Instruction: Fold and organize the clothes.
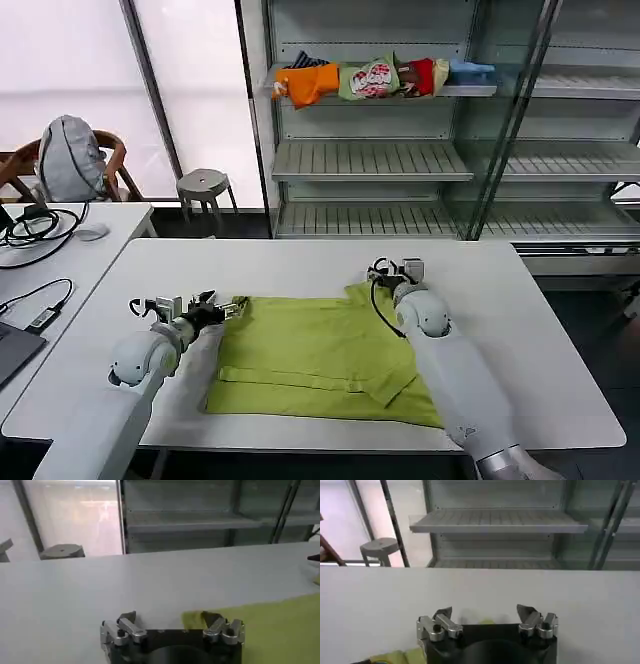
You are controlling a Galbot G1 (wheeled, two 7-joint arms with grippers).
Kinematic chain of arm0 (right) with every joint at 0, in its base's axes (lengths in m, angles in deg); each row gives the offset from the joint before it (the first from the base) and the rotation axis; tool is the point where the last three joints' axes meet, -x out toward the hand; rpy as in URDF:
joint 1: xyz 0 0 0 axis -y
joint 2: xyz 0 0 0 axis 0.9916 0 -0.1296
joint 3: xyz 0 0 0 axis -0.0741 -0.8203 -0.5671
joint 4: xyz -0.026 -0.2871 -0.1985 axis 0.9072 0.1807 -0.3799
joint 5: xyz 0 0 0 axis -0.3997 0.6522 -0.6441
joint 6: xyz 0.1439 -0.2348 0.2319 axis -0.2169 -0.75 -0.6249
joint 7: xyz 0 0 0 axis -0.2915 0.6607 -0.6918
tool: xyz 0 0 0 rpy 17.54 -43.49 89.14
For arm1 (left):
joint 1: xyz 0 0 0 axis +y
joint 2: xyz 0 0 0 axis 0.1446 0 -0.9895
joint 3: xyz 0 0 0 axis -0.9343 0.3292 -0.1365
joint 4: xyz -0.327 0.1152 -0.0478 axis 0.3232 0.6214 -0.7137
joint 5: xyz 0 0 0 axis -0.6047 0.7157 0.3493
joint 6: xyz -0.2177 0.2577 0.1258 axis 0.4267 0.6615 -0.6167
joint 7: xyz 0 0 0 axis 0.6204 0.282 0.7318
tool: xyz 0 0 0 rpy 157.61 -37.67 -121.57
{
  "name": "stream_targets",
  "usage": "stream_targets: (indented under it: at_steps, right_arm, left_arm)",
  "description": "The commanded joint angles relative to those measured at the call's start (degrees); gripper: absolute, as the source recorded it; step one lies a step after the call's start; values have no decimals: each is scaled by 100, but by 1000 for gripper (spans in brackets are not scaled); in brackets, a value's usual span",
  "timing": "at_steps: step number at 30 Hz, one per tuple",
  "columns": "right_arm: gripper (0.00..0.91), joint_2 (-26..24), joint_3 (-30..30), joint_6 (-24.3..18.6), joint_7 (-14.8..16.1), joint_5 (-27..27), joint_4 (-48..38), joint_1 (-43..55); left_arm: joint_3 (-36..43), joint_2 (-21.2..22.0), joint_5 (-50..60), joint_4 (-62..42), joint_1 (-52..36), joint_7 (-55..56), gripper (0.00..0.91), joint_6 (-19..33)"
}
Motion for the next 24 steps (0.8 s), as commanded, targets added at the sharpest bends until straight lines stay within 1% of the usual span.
stream_targets:
  at_steps: [1,4,9,12,13,14,15,16,18,24]
  right_arm:
    - [907,50,-65,20,23,2,-164,41]
    - [907,43,-71,24,-51,-37,-98,-10]
    - [907,-102,-126,36,-207,-189,325,-305]
    - [907,-156,-92,37,-253,-273,422,-406]
    - [786,-163,-88,38,-260,-284,426,-422]
    - [232,-170,-84,37,-260,-284,425,-450]
    - [30,-174,-87,37,-257,-283,429,-471]
    - [0,-172,-87,36,-258,-283,436,-493]
    - [0,-162,-81,35,-261,-283,446,-534]
    - [0,-149,-74,33,-216,-297,495,-597]
  left_arm:
    - [63,33,69,-277,-133,-43,907,86]
    - [55,25,69,-253,-103,-46,907,86]
    - [30,-47,63,-112,17,-64,907,81]
    - [29,-55,63,21,82,-103,907,74]
    - [38,-49,68,34,87,-103,474,64]
    - [51,-38,83,41,87,-102,322,45]
    - [59,-27,86,38,88,-111,222,45]
    - [64,-16,95,31,87,-132,101,46]
    - [80,12,130,17,93,-145,20,61]
    - [91,38,132,57,144,-178,20,63]
